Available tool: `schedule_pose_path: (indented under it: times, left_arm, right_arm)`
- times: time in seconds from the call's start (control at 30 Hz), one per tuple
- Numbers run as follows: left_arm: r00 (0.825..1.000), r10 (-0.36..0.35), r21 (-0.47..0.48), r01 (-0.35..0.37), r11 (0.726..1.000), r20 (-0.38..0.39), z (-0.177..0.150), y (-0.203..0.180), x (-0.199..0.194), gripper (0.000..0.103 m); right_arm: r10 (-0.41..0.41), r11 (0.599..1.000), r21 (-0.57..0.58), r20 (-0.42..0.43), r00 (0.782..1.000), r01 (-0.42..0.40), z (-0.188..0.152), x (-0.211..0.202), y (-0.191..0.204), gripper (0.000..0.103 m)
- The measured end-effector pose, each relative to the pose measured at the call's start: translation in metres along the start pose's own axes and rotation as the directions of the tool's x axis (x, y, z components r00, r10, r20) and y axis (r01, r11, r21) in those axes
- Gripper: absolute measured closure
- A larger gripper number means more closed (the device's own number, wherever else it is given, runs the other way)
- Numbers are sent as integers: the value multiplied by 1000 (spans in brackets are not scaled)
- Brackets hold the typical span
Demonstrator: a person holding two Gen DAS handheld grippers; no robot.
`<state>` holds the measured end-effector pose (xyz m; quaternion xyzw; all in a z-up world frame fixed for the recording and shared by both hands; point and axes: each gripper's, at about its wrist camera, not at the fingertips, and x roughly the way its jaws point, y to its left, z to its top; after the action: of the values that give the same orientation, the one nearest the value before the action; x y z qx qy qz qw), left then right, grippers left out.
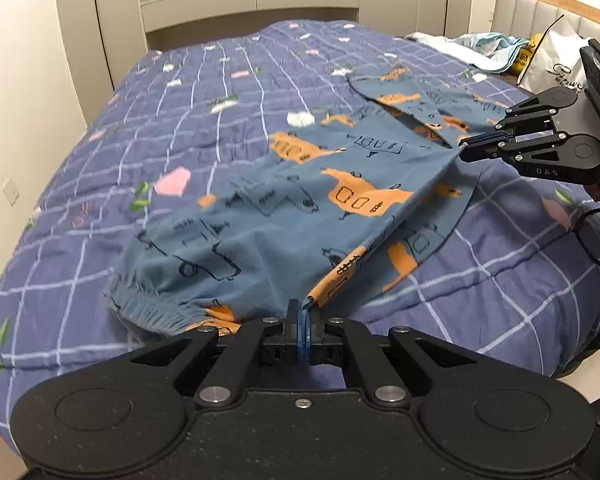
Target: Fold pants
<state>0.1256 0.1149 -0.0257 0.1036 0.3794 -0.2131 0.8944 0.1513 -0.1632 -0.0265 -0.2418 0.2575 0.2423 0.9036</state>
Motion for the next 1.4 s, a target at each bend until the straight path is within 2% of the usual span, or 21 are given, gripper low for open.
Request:
schedule_pose_path:
  times: [0.33, 0.43, 0.57, 0.6, 0.67, 0.73, 0.83, 0.87, 0.93, 1.0, 1.17, 1.4]
  left_arm:
    - [999, 1, -30, -2, 1000, -33, -5, -5, 5, 90]
    - [1000, -2, -46, 0, 999, -30, -2, -10, 3, 79]
    - [1000, -19, -82, 18, 996, -11, 4, -19, 3, 55]
    - [1000, -23, -94, 23, 995, 2, 7, -22, 3, 46]
    - [999, -33, -117, 36, 993, 29, 13, -30, 4, 33]
    - [998, -40, -139, 47, 989, 54, 19, -37, 8, 24]
    - [995, -58, -173, 71, 982, 80, 32, -49, 21, 16]
    - [994, -59, -181, 74, 981, 87, 35, -52, 25, 11]
    - [992, -52, -206, 75, 976, 115, 45, -61, 36, 3]
    - [989, -52, -246, 86, 965, 141, 56, -67, 48, 1]
    - [977, -103, -324, 159, 933, 185, 92, -84, 88, 1]
    - [952, -194, -333, 267, 905, 237, 136, -103, 149, 1]
  right_arm:
    - [13, 1000, 27, -54, 998, -11, -13, 13, 5, 101]
    - [20, 999, 26, -74, 997, -18, -15, 16, 5, 101]
    - [35, 998, 49, -80, 996, -31, -19, 18, 4, 98]
    - [36, 998, 59, -76, 996, -31, -19, 16, 3, 95]
    - [44, 995, 90, -66, 997, -38, -22, 12, 0, 82]
    - [47, 992, 120, -55, 997, -40, -25, 6, -4, 49]
    - [31, 990, 142, -40, 999, -25, -31, -6, -9, 38]
    - [24, 988, 154, -41, 999, -18, -35, -10, -13, 33]
    - [4, 983, 183, -46, 999, 4, -42, -19, -19, 12]
    - [-15, 977, 211, -41, 999, 24, -49, -29, -26, 2]
    - [-102, 953, 284, -42, 994, 110, -71, -54, -50, 0]
    - [-206, 914, 348, -46, 978, 209, -89, -68, -95, 0]
